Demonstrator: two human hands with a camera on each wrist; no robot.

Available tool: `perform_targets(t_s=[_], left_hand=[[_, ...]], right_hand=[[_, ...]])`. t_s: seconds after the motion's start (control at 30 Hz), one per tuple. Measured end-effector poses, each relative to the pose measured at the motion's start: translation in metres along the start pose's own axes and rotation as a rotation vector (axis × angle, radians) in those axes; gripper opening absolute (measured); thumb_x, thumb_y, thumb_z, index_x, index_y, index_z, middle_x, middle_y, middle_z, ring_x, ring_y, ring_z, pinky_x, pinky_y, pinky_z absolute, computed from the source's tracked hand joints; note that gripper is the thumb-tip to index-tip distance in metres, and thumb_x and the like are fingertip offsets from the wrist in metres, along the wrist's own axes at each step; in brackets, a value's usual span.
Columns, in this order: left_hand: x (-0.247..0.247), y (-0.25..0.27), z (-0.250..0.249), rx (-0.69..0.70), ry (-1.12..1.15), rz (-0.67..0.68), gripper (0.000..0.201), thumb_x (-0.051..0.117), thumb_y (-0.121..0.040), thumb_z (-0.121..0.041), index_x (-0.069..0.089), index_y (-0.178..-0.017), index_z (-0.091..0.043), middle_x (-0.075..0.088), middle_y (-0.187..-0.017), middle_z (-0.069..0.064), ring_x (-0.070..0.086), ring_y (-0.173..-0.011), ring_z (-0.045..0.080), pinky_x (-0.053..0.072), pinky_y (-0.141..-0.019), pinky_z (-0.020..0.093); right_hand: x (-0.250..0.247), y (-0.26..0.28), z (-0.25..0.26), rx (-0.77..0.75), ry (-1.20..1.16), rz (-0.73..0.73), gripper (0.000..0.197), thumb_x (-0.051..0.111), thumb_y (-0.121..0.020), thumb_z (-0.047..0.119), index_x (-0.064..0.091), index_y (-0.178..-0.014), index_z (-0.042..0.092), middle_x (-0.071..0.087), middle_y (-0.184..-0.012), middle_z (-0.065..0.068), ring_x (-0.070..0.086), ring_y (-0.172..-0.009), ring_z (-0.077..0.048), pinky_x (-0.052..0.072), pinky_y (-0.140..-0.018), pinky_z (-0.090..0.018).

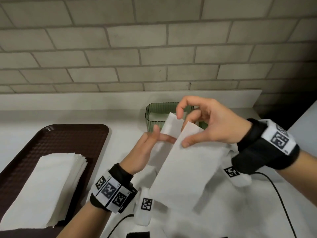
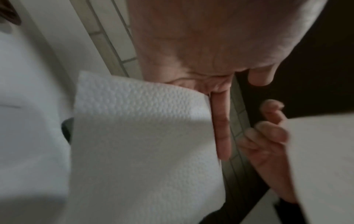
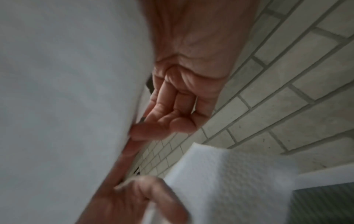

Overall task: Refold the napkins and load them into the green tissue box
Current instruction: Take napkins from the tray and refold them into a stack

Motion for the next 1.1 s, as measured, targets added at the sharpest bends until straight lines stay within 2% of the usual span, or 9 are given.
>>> perform_targets(t_s=[0.27, 0.37, 0.47, 0.53, 0.57, 0.77, 0.9, 1.0, 1.1], left_hand=[[0.016, -0.002, 0.003, 0.017, 0.096, 0.121, 0.103, 0.028, -0.074, -0.088, 0.067, -0.112, 0.000, 0.072, -0.107, 0.014, 0.068, -0.100, 0.031, 0.050, -0.088, 0.039], [0.013, -0.001, 0.003, 0.035, 0.072, 0.072, 0.102, 0.043, -0.078, -0.082, 0.054, -0.094, 0.018, 0.049, -0.083, 0.015, 0.044, -0.075, 0.030, 0.034, -0.074, 0.041], [0.016, -0.001, 0.006, 0.031, 0.104, 0.072, 0.056, 0.060, -0.093, -0.041, 0.055, -0.095, 0.015, 0.049, -0.078, 0.014, 0.048, -0.073, 0.026, 0.041, -0.073, 0.039], [0.018, -0.001, 0.009, 0.004, 0.126, 0.087, 0.022, 0.059, -0.095, -0.009, 0.059, -0.113, 0.005, 0.067, -0.099, 0.009, 0.064, -0.092, 0.021, 0.051, -0.085, 0.036], [0.019, 0.000, 0.010, 0.005, 0.125, 0.085, 0.026, 0.057, -0.095, -0.002, 0.057, -0.120, 0.001, 0.067, -0.108, 0.009, 0.065, -0.100, 0.021, 0.052, -0.090, 0.035], [0.017, -0.001, 0.012, 0.015, 0.117, 0.070, 0.055, 0.058, -0.093, 0.004, 0.033, -0.137, -0.018, 0.067, -0.113, 0.020, 0.066, -0.104, 0.036, 0.054, -0.092, 0.049], [0.010, -0.001, 0.014, 0.021, 0.065, 0.060, 0.044, 0.061, -0.092, 0.003, 0.041, -0.128, -0.012, 0.066, -0.111, 0.021, 0.065, -0.102, 0.039, 0.052, -0.090, 0.053], [0.005, -0.002, 0.012, 0.053, 0.010, 0.067, 0.037, 0.063, -0.090, 0.004, 0.052, -0.122, -0.007, 0.063, -0.113, 0.016, 0.062, -0.105, 0.035, 0.049, -0.092, 0.051], [0.004, -0.004, 0.011, 0.064, -0.035, 0.094, 0.040, 0.067, -0.087, 0.003, 0.050, -0.120, -0.014, 0.068, -0.106, 0.008, 0.065, -0.096, 0.026, 0.052, -0.085, 0.041]], right_hand=[[-0.001, -0.018, -0.023, 0.090, -0.011, -0.072, 0.064, 0.087, -0.062, -0.003, 0.040, -0.103, 0.011, 0.072, -0.074, -0.021, 0.064, -0.066, -0.046, 0.051, -0.067, -0.056], [-0.004, -0.021, -0.030, 0.101, -0.012, -0.090, 0.064, 0.087, -0.063, -0.002, 0.040, -0.103, 0.012, 0.072, -0.074, -0.022, 0.064, -0.066, -0.047, 0.051, -0.065, -0.056], [-0.004, -0.022, -0.036, 0.096, -0.009, -0.092, 0.063, 0.088, -0.062, 0.001, 0.040, -0.101, 0.016, 0.072, -0.075, -0.023, 0.064, -0.067, -0.048, 0.051, -0.063, -0.055], [-0.005, -0.024, -0.039, 0.089, 0.001, -0.103, 0.063, 0.089, -0.061, 0.002, 0.042, -0.100, 0.019, 0.072, -0.075, -0.022, 0.064, -0.066, -0.046, 0.052, -0.063, -0.052], [-0.005, -0.024, -0.041, 0.086, 0.001, -0.110, 0.063, 0.089, -0.060, 0.002, 0.042, -0.099, 0.019, 0.072, -0.074, -0.021, 0.064, -0.065, -0.044, 0.052, -0.064, -0.050], [-0.008, -0.025, -0.052, 0.057, 0.072, -0.169, 0.053, 0.092, -0.059, 0.020, 0.055, -0.097, 0.015, 0.065, -0.083, -0.004, 0.057, -0.068, -0.015, 0.048, -0.065, -0.037], [-0.010, -0.020, -0.062, 0.117, 0.174, -0.102, 0.040, 0.085, -0.063, 0.049, 0.069, -0.087, 0.021, 0.068, -0.095, 0.002, 0.063, -0.084, -0.014, 0.048, -0.070, -0.029], [0.000, -0.014, -0.069, 0.157, 0.048, 0.087, 0.030, 0.082, -0.072, 0.027, 0.074, -0.099, 0.015, 0.072, -0.102, 0.000, 0.068, -0.093, -0.018, 0.053, -0.076, -0.028], [0.004, -0.010, -0.077, 0.204, -0.066, 0.107, 0.031, 0.082, -0.071, 0.007, 0.073, -0.101, 0.003, 0.075, -0.098, -0.010, 0.072, -0.092, -0.030, 0.058, -0.080, -0.039]])
Point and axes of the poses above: each hand's wrist, its own y-axis away from the middle knuckle, its own x-axis out of the palm, z = x × y, the point moved 5 cm from there along -y, towards the middle knuckle
